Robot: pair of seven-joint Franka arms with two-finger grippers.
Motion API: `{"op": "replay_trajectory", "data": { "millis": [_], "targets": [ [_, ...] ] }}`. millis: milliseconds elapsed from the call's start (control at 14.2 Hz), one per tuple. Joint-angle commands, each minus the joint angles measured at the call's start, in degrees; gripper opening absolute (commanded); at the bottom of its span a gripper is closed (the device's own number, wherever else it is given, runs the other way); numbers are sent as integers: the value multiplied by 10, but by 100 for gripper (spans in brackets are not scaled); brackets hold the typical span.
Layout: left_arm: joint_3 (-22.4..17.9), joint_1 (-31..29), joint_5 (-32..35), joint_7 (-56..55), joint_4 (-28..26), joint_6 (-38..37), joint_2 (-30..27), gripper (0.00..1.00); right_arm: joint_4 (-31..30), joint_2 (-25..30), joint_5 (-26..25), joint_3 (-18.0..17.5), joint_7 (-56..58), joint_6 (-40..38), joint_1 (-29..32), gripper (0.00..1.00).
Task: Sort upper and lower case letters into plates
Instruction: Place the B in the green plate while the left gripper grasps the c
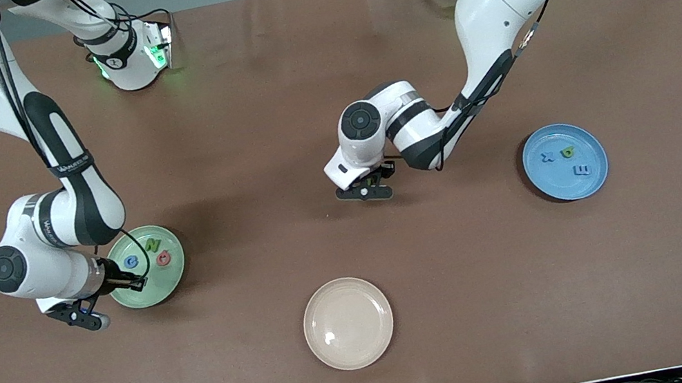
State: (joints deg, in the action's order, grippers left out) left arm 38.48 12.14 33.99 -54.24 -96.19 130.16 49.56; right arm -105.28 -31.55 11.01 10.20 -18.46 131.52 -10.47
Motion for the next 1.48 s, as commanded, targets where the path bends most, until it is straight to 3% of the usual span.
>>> {"op": "replay_trajectory", "data": {
  "millis": [0, 353, 564, 776, 917, 1129, 1411],
  "targets": [
    [-18, 17, -1, 4, 9, 19, 6, 37, -24, 0, -7, -12, 6, 26, 12, 2],
    [-19, 15, -1, 2, 10, 20, 4, 18, -28, -10, -5, -12, 4, 32, 12, 2],
    [-18, 5, -2, 3, 14, 5, -16, 18, -31, -14, -4, -12, 4, 34, 12, 3],
    [5, -39, -7, 12, 12, -77, -54, 17, -34, -18, -3, -12, 4, 38, 12, 4],
    [52, -110, -6, 15, -4, -107, -73, 17, -34, -19, -3, -12, 4, 37, 12, 7],
    [131, -251, -5, 65, -69, -140, -125, 16, -34, -19, -3, -12, 4, 36, 15, 15],
    [264, -494, 2, 177, -171, -141, -152, 16, -33, -19, -3, -12, 5, 35, 16, 23]
  ]
}}
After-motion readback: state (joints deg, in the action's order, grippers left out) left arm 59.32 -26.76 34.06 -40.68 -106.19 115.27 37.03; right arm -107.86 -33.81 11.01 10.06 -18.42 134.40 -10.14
